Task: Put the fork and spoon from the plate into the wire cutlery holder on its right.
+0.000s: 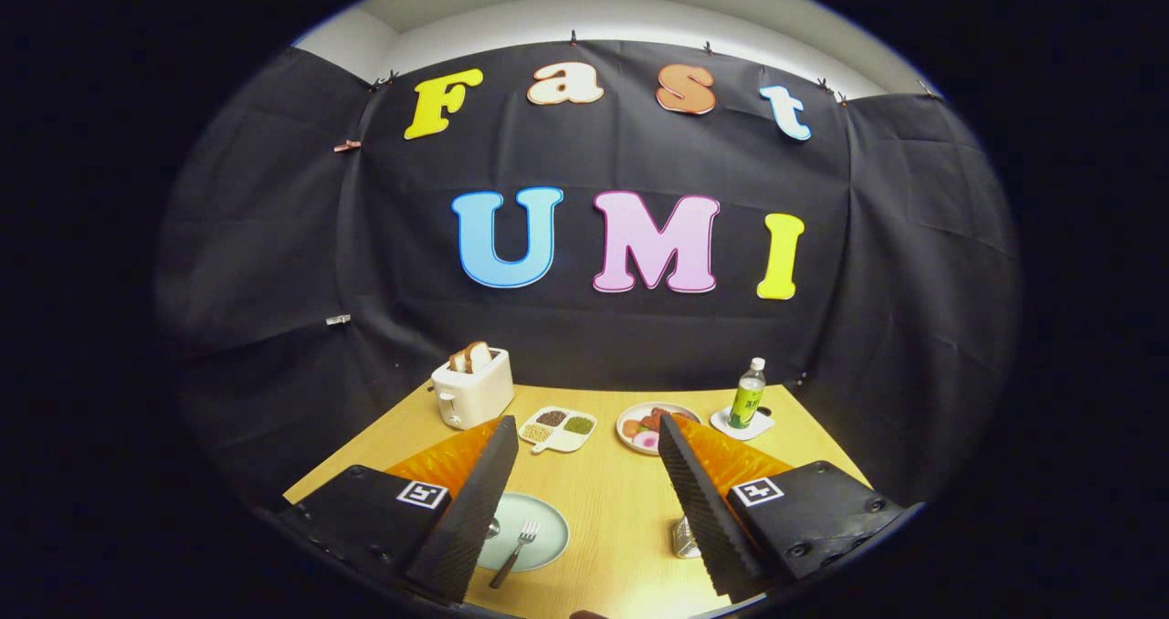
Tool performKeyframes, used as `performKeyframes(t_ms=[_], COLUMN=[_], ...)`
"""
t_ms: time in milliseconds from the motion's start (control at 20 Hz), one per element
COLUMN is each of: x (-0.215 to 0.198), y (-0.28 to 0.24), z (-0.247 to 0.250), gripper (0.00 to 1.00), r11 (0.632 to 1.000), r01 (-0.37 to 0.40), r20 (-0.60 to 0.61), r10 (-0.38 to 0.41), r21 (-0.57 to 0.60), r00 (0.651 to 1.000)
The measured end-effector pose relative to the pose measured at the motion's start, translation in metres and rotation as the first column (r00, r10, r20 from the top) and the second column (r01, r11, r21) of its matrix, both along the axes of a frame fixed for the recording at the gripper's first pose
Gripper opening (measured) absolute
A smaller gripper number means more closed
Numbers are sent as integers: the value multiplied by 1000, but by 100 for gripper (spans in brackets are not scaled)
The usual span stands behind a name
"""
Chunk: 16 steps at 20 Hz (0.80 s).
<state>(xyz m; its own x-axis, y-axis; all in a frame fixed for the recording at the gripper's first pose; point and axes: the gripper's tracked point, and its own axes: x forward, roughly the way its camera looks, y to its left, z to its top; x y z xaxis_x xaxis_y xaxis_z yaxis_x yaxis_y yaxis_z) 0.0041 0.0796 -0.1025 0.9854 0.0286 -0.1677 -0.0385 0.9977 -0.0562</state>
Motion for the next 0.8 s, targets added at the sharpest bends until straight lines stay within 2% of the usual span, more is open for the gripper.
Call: performKeyframes(t_ms=[200,350,500,600,700,800], x=[5,10,12,11,12,12], y=[13,20,35,39,42,53], z=[-44,-86,-135,-160,-187,-217], gripper=[97,97,97,95,90,89], r11=[1000,1000,997,997,998,997], r01=[-10,-16,-24,-29,-40,-49], r20=[-117,-239,-389,-464,-529,-600], r10=[10,19,50,58,62,74], r21=[3,16,72,70,52,58], r00=[993,971,920,884,847,796])
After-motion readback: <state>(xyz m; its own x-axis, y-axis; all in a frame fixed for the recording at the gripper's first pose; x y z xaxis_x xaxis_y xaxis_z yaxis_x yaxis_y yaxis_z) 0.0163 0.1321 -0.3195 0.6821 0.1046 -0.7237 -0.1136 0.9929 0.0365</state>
